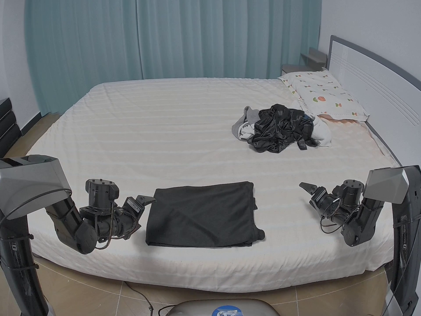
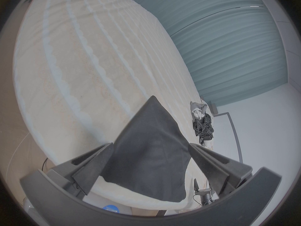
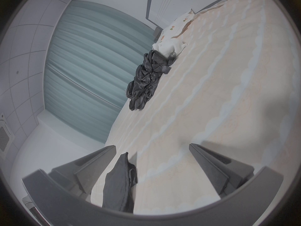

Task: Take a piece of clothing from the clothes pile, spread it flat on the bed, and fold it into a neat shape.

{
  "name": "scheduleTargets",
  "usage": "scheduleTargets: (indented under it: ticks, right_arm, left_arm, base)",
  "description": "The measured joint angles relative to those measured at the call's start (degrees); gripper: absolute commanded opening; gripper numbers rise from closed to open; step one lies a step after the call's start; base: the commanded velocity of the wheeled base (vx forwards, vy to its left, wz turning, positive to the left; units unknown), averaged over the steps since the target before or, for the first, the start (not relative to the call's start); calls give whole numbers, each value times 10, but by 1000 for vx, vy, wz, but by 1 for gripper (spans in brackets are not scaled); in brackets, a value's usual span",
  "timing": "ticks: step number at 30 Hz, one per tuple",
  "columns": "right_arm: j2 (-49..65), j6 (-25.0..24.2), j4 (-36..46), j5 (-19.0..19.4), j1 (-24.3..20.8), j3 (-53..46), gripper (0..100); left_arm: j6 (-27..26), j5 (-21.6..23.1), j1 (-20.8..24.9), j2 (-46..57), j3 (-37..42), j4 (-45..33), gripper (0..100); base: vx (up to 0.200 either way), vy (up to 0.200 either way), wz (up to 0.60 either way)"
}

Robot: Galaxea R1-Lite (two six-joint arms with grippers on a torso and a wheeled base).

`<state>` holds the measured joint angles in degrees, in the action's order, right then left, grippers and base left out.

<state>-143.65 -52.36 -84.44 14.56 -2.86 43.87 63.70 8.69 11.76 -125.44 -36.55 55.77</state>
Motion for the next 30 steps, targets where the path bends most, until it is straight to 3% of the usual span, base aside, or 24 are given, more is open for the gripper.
scheduleTargets:
  ticks: [14,24,30]
  right_arm:
    - [-1,3,0,0,-2,-3,100]
    - [-10,20,-1,0,-9,-5,100]
    - [-16,29,-1,-1,-15,-3,100]
  left_arm:
    - [-9,-33,-12,-20,-44,-1,100]
    - [-104,-101,-14,-93,-139,-2,100]
    - [-113,-103,-7,-125,-189,-4,100]
  base:
    - [29,0,0]
    - [0,0,0]
    - [0,0,0]
